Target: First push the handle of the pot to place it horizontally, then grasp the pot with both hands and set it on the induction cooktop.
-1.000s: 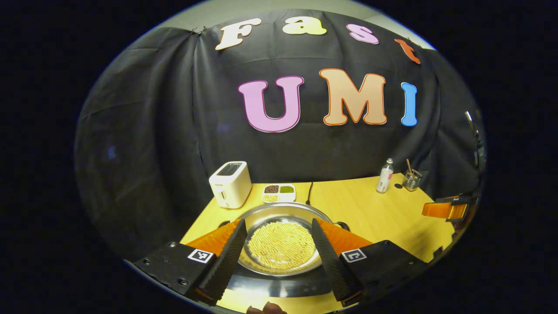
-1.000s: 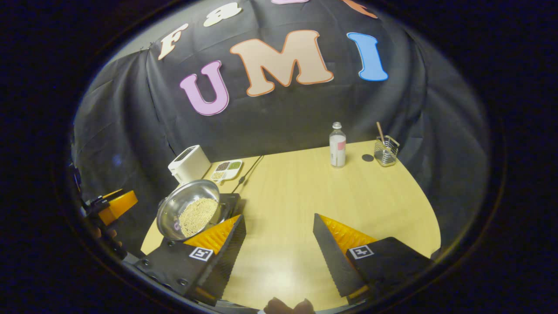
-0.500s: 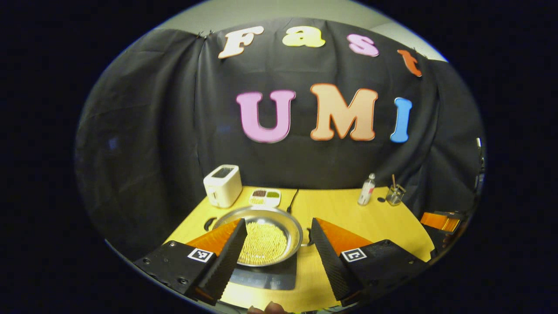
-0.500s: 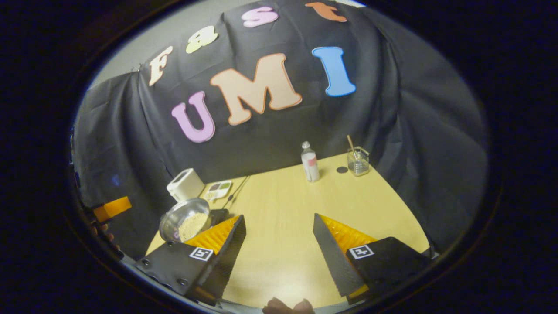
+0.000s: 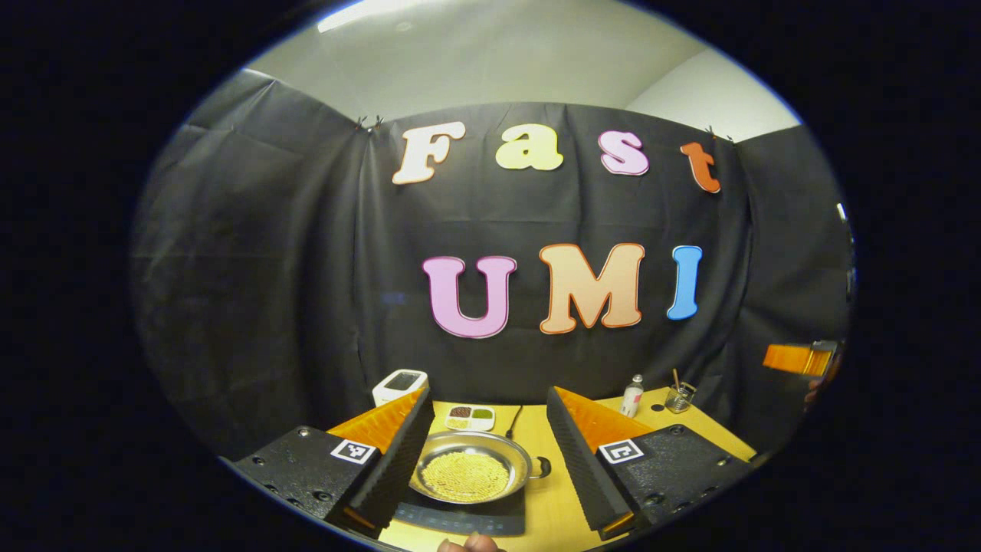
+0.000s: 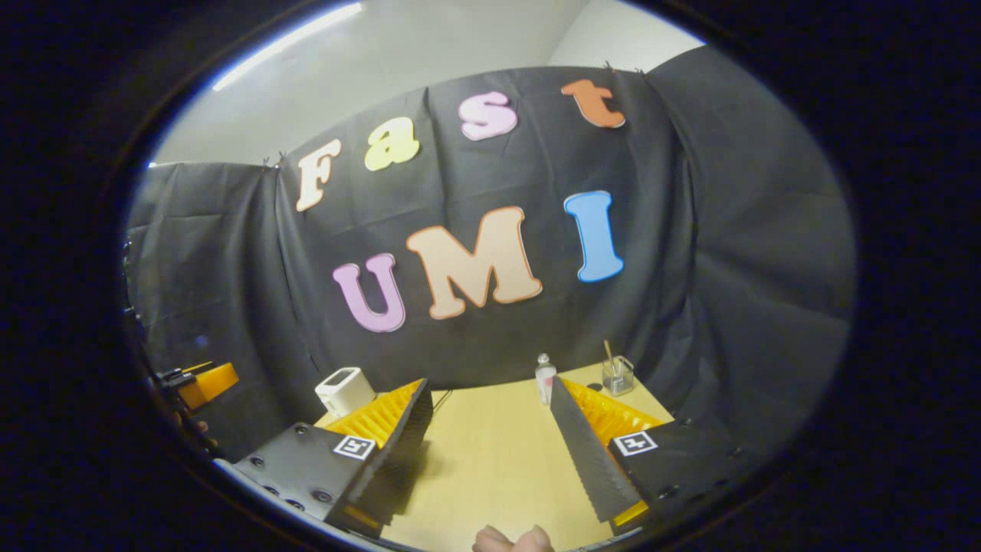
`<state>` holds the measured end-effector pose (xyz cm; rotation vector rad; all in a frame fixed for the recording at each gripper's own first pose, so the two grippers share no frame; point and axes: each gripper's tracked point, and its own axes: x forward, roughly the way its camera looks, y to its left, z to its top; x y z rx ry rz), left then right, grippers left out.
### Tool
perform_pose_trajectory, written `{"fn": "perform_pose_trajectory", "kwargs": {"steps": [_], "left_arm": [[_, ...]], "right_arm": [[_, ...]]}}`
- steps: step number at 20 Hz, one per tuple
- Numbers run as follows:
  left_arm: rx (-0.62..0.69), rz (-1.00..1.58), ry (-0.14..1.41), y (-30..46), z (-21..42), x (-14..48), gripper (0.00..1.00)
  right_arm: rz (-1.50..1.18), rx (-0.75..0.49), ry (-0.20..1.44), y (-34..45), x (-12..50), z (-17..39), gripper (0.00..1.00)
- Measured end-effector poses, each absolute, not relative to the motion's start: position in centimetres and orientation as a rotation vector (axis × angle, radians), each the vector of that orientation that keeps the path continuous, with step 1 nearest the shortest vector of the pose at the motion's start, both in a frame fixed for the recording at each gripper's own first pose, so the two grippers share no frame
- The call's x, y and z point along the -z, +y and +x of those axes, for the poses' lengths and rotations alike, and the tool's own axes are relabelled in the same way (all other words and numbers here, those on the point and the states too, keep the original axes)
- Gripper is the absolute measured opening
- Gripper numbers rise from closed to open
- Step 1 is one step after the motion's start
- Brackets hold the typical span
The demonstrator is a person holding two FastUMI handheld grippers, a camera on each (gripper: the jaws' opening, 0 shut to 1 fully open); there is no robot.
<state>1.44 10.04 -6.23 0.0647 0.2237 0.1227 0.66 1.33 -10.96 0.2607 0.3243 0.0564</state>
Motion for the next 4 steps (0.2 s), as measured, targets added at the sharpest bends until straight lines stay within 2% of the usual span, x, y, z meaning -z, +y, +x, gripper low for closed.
{"fn": "perform_pose_trajectory", "kwargs": {"steps": [4], "left_arm": [[-0.036, 0.066, 0.207, 7.8, 0.3, 6.0, 0.87]], "right_arm": [[0.193, -0.013, 0.224, -0.5, 8.5, -3.4, 0.92]]}}
